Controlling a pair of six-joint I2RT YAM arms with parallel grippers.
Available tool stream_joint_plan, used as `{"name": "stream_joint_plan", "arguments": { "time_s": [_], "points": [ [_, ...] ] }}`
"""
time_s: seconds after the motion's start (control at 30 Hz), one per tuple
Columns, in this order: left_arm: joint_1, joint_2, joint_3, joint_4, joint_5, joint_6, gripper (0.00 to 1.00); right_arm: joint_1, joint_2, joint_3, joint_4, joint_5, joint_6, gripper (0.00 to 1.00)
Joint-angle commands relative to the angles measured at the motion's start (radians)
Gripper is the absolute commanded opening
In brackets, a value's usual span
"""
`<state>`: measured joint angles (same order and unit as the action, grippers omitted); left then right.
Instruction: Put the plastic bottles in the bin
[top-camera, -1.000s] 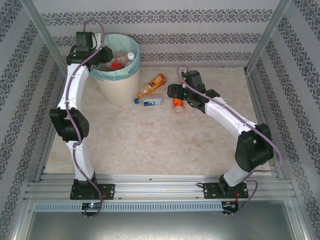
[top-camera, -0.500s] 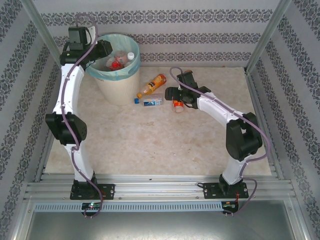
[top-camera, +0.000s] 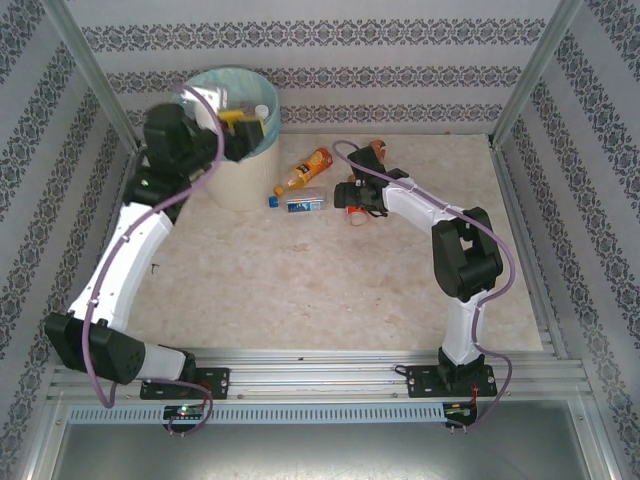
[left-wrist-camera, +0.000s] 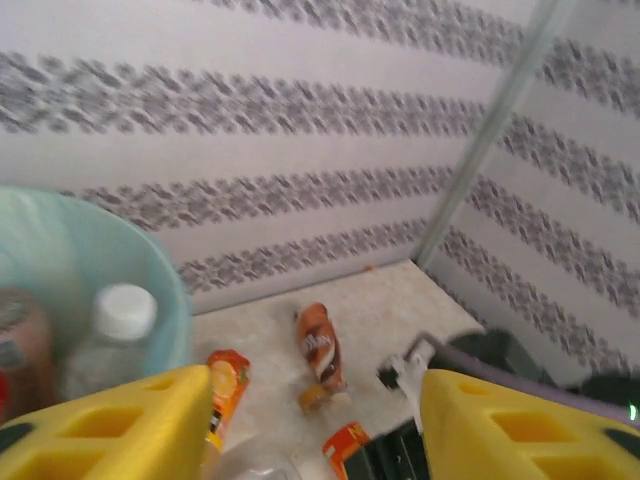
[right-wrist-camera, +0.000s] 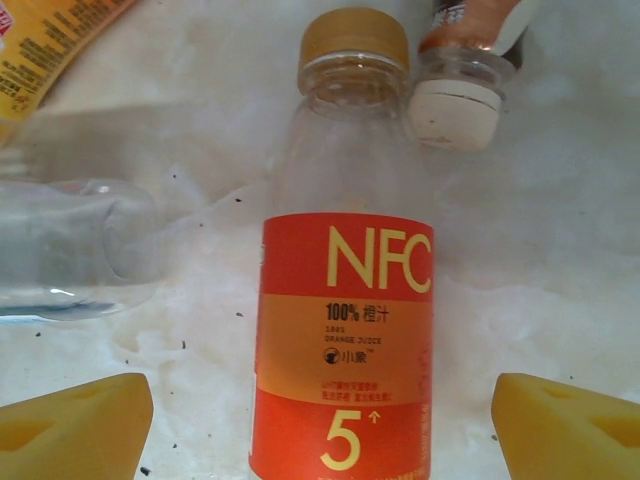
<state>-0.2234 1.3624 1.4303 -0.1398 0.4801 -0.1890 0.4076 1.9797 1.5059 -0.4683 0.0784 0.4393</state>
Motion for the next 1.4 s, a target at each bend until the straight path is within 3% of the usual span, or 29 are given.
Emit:
{"name": "stream_joint_plan", "arguments": {
  "time_s": [0.0, 0.17, 0.4, 0.57, 0.67, 0.93, 1.03, 1.2, 1.37],
  "points": [
    [-0.09, -0.059, -0.159, 0.143, 0.04, 0.112, 0.65, -0.011, 0.036, 0.011, -0.039, 0.015, -0.011, 0.88],
    [-0.17, -0.118, -0.289, 0.103, 0.113, 0.187, 0.73, -0.014, 0.092, 0.038, -0.046, -0.046, -0.002, 0.84],
    [-0.175, -0.184, -0.354, 0.086, 0.121, 0.153, 0.75, -0.018, 0.115, 0.034, -0.047, -0.055, 0.004, 0.74],
    [-0.176, -0.203, -0.362, 0.091, 0.109, 0.147, 0.76, -0.019, 0.064, -0.017, -0.028, -0.082, -0.01, 0.58],
    [-0.175, -0.213, -0.364, 0.12, 0.067, 0.102, 0.78, -0.016, 0.006, -0.05, -0.044, -0.096, -0.016, 0.57],
    [-0.174, -0.201, -0.293, 0.144, 0.03, -0.029, 0.85, 0.007, -0.351, -0.293, -0.01, -0.183, -0.045, 0.57],
    [-0.174, -0.197, -0.264, 0.174, 0.068, -0.07, 0.95, 0.032, -0.549, -0.399, 0.043, -0.235, -0.068, 0.57],
    [-0.174, -0.179, -0.252, 0.305, 0.237, -0.165, 1.0, 0.096, -0.87, -0.562, 0.267, -0.392, -0.11, 0.55],
    [-0.174, -0.14, -0.249, 0.472, 0.369, -0.336, 0.97, 0.183, -1.024, -0.633, 0.424, -0.444, -0.198, 0.56]
  ]
}}
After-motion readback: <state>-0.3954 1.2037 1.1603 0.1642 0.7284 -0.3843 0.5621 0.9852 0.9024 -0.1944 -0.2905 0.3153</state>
